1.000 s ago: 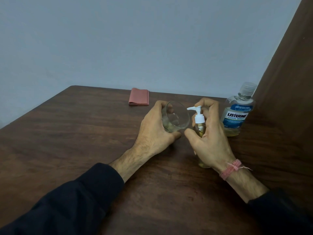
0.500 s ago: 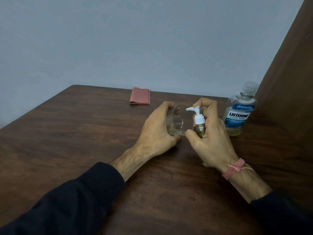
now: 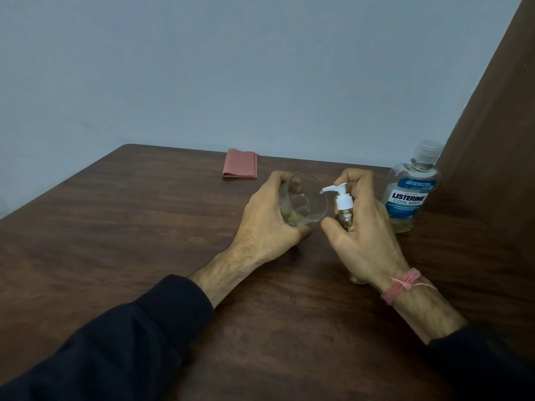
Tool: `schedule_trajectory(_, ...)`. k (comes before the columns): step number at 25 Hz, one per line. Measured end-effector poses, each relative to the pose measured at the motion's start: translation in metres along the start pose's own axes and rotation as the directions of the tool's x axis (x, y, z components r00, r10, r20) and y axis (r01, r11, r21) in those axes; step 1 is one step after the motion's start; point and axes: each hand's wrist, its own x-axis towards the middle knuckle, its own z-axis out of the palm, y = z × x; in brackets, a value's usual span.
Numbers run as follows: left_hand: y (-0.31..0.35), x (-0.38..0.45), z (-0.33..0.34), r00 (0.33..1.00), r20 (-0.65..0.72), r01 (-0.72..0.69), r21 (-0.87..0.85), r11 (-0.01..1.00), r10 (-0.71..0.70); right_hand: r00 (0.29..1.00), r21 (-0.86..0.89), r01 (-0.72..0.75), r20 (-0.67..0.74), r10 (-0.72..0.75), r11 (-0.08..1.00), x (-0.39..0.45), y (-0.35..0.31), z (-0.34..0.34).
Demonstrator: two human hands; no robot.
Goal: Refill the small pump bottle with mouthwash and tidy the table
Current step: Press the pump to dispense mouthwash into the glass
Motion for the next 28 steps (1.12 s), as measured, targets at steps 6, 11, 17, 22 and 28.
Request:
schedule_trajectory(6, -0.001, 0.002, -0.001, 1.0, -0.001, 0.022, 0.002, 1.0, -0.022, 0.998, 0.0, 0.038, 0.049, -0.038, 0.999, 0.001, -0.002, -0.001)
schedule_trajectory(11, 0.001, 0.001, 0.0, 1.0, 0.022, -0.021, 0.027, 0.999, 0.02, 0.996, 0.046, 0.079, 0.036, -0.08, 0.996, -0.002, -0.002, 0.0)
schedule_trajectory(17, 0.004, -0.001, 0.001, 0.996, 0.07, -0.057, 0.039, 0.998, 0.054, 0.999, 0.075, 0.004, -0.046, 0.0, 0.997, -0.001, 0.002, 0.001)
schedule_trajectory(22, 0.004, -0.001, 0.0, 0.995, 0.077, -0.063, 0.06, 0.996, 0.059, 0.999, 0.075, 0.046, -0.031, -0.044, 0.996, -0.002, 0.002, 0.001)
schedule_trajectory(28, 0.005, -0.002, -0.001, 0.993, 0.104, -0.06, 0.058, 0.996, 0.053, 0.994, 0.17, 0.056, -0.104, -0.039, 0.984, -0.005, 0.01, 0.001)
